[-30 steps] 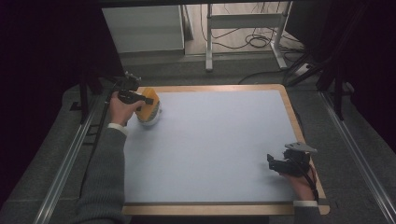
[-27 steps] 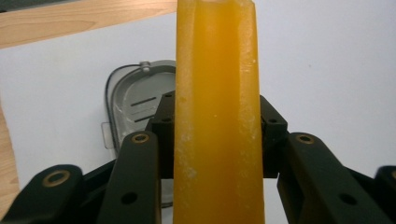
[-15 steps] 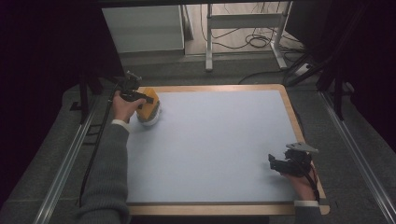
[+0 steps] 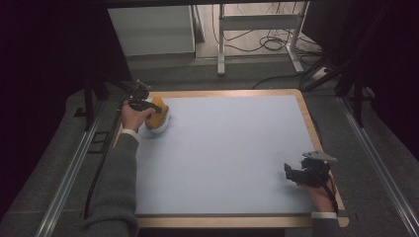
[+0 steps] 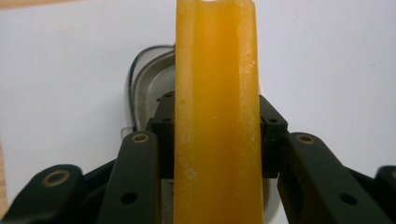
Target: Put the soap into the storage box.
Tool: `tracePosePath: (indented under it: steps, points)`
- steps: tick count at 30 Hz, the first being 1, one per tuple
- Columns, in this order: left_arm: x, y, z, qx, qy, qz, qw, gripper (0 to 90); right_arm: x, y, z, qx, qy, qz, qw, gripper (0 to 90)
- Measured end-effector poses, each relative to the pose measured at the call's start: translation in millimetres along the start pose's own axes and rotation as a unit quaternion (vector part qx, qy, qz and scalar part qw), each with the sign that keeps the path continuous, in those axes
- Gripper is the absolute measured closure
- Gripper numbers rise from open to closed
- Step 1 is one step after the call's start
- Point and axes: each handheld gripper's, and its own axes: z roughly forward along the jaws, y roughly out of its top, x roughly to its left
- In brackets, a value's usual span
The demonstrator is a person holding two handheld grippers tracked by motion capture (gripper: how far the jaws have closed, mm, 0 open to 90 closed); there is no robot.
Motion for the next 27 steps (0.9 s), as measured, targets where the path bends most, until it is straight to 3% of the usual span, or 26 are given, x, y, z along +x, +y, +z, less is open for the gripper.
tracePosePath:
  steps: [2, 4, 7, 9, 11, 14, 17, 19, 21, 23, 24, 27]
  points:
    - [1.0, -1.1, -0.7, -0.012, -0.001, -0.003, 0.9999, 60.0, -0.1, 0.0, -0.1, -0.001, 0.000, 0.000, 1.0000, 8.3]
    - [0.6, -0.9, -3.1, -0.022, 0.003, -0.005, 0.9997, 53.5, 0.0, 0.1, -0.2, -0.001, -0.001, 0.001, 1.0000, 8.3]
    - [-2.0, 0.5, -10.8, -0.036, 0.025, 0.019, 0.9988, 37.1, 0.6, 0.1, 0.1, -0.001, -0.001, -0.001, 1.0000, 8.2]
    - [-4.8, -0.8, -15.7, -0.037, 0.051, 0.033, 0.9975, 27.5, 0.7, 0.1, 0.0, -0.001, 0.000, -0.003, 1.0000, 8.2]
    - [-6.6, -2.8, -21.9, -0.035, 0.067, 0.046, 0.9961, 22.5, 0.7, 0.0, 0.2, -0.001, -0.001, -0.002, 1.0000, 8.3]
    - [-7.4, -6.7, -34.6, -0.065, 0.044, 0.038, 0.9962, 21.6, 0.5, 0.0, 0.3, 0.000, 0.000, -0.001, 1.0000, 8.2]
    - [-8.8, -9.5, -42.5, -0.075, 0.027, 0.042, 0.9959, 21.6, 0.7, 0.2, 0.0, -0.002, -0.001, -0.003, 1.0000, 8.2]
    - [-13.5, -15.9, -51.9, -0.088, -0.007, 0.045, 0.9950, 21.3, 1.1, 0.6, -0.4, -0.003, -0.001, -0.002, 1.0000, 8.2]
    - [-15.8, -18.8, -54.5, -0.093, -0.017, 0.049, 0.9944, 21.1, 1.3, 0.7, -0.7, -0.002, 0.000, -0.002, 1.0000, 8.3]
    - [-22.3, -27.9, -59.8, -0.116, -0.035, 0.054, 0.9912, 22.3, 1.6, 0.7, -0.4, -0.002, 0.002, -0.004, 1.0000, 8.2]
    - [-28.2, -37.3, -63.4, -0.116, -0.051, 0.065, 0.9898, 21.8, 1.8, 0.8, 0.1, -0.002, 0.003, -0.002, 1.0000, 8.3]
    - [-33.9, -47.9, -66.5, -0.118, -0.056, 0.077, 0.9885, 22.0, 2.2, 1.0, 0.9, -0.001, 0.003, -0.002, 1.0000, 8.3]
